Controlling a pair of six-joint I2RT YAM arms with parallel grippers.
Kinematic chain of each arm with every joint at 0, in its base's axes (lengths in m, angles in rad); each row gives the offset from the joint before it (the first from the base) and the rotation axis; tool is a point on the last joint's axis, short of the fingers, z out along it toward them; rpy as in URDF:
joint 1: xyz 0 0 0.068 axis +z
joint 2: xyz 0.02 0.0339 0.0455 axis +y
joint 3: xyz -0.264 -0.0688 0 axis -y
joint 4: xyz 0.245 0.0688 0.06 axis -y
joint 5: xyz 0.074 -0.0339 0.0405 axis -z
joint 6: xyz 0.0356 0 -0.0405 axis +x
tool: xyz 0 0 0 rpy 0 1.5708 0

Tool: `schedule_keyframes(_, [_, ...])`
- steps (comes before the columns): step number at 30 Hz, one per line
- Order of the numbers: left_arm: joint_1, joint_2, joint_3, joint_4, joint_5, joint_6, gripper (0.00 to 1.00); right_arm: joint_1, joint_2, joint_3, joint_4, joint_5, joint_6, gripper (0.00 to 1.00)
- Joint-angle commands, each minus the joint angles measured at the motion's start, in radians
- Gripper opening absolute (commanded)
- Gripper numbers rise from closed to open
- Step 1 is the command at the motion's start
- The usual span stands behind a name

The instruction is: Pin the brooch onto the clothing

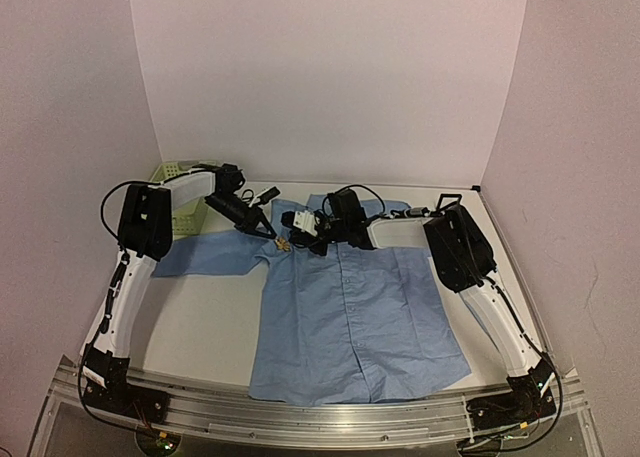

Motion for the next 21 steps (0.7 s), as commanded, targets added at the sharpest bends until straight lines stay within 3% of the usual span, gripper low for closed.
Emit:
schedule_keyframes(1, [0.013,-0.007,0.008,-0.012,0.005,-0.012,0.00,0.002,-0.019,-0.001,0.007,0.024,0.006,0.23])
schedule_keyframes(6, [0.014,-0.005,0.024,-0.018,0.009,-0.013,0.00,-0.009,-0.039,-0.035,0.007,0.007,0.008,0.23])
schedule_keyframes(14, [0.015,-0.003,0.031,-0.023,0.013,-0.013,0.00,-0.036,-0.063,-0.048,0.009,-0.038,0.069,0.33])
schedule_keyframes(21, [0.015,-0.003,0.032,-0.021,0.015,-0.013,0.00,-0.041,-0.042,-0.030,0.009,-0.085,0.136,0.16])
